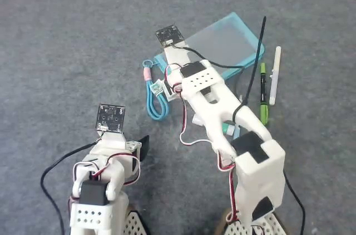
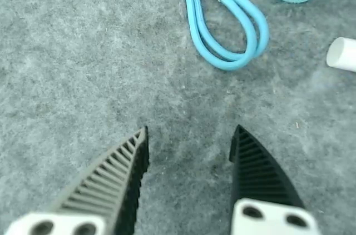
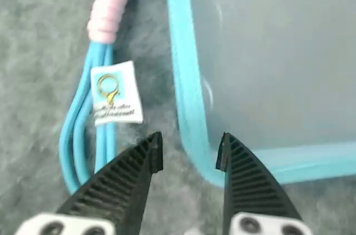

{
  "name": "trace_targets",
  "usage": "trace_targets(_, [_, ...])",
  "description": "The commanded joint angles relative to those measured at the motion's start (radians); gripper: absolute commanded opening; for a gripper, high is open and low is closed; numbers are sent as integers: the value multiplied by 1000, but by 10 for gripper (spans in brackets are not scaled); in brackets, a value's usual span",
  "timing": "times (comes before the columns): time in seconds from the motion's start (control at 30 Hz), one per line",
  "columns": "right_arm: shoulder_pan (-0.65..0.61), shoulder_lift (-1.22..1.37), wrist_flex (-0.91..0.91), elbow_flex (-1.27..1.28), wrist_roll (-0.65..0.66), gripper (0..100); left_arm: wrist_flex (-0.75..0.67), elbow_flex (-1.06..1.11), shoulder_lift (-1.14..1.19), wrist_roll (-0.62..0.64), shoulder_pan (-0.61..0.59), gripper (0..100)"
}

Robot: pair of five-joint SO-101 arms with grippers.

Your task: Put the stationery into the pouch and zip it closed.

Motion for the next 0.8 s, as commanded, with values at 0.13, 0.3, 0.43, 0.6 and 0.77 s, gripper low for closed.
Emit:
trace_targets(0.13, [16, 39, -81, -11, -5, 169, 8, -7, -14, 11, 6, 229])
trace_targets(0.3, [88, 48, 105, -94, -5, 80, 8, -7, -14, 11, 6, 229])
trace_targets(0.43, [163, 48, 205, -138, 0, 9, 8, -7, -14, 11, 6, 229])
trace_targets(0.6, [248, 50, 282, -138, 101, 8, 8, -7, -14, 11, 6, 229])
trace_targets(0.77, [355, 48, 323, -138, 189, 8, 8, -7, -14, 11, 6, 229])
